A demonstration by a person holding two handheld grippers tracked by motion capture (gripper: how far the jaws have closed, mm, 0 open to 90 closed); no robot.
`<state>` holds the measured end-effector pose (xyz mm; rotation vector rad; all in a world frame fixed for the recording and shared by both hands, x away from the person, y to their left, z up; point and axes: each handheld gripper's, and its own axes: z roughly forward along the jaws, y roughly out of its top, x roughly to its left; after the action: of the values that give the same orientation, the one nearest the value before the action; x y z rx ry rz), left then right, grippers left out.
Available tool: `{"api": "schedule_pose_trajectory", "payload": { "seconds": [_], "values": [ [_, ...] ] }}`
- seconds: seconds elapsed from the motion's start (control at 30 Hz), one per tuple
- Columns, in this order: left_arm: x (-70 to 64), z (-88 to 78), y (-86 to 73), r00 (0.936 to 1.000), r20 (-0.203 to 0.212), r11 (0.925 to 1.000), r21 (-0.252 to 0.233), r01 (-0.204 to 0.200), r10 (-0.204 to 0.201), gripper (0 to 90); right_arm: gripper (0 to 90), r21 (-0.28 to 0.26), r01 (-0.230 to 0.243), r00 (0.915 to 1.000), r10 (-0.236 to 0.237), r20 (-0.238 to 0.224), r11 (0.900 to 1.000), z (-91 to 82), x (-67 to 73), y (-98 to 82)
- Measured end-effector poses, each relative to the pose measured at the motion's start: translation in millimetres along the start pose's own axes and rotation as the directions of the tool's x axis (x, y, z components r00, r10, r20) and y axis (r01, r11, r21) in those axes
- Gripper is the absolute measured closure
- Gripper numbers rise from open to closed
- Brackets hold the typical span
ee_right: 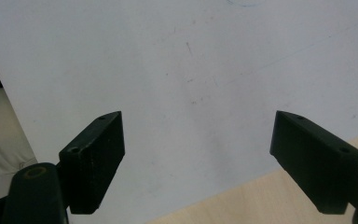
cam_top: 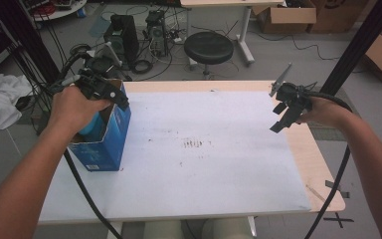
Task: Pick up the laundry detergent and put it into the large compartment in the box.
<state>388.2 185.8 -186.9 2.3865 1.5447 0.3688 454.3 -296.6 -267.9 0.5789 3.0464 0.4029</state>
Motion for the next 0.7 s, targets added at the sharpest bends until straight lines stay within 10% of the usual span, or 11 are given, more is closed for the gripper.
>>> {"api": "schedule_pose_trajectory", "payload": {
  "seconds": [0.37, 0.7],
  "values": [
    [-45.2, 3.1, 14.1, 0.9856, 0.039, 0.9863, -0.020, -0.164, 0.164, 19.2, 17.4, 0.002, -0.003, 1.0000, 0.003, 0.002, 1.000, 0.3, 1.5, 1.3],
    [-89.8, 18.4, 20.1, 0.9316, 0.082, 0.9352, -0.027, -0.353, 0.354, 19.1, 17.4, 0.003, 0.003, 1.0000, -0.003, -0.002, 1.000, 2.9, 5.4, 2.7]
  ]
}}
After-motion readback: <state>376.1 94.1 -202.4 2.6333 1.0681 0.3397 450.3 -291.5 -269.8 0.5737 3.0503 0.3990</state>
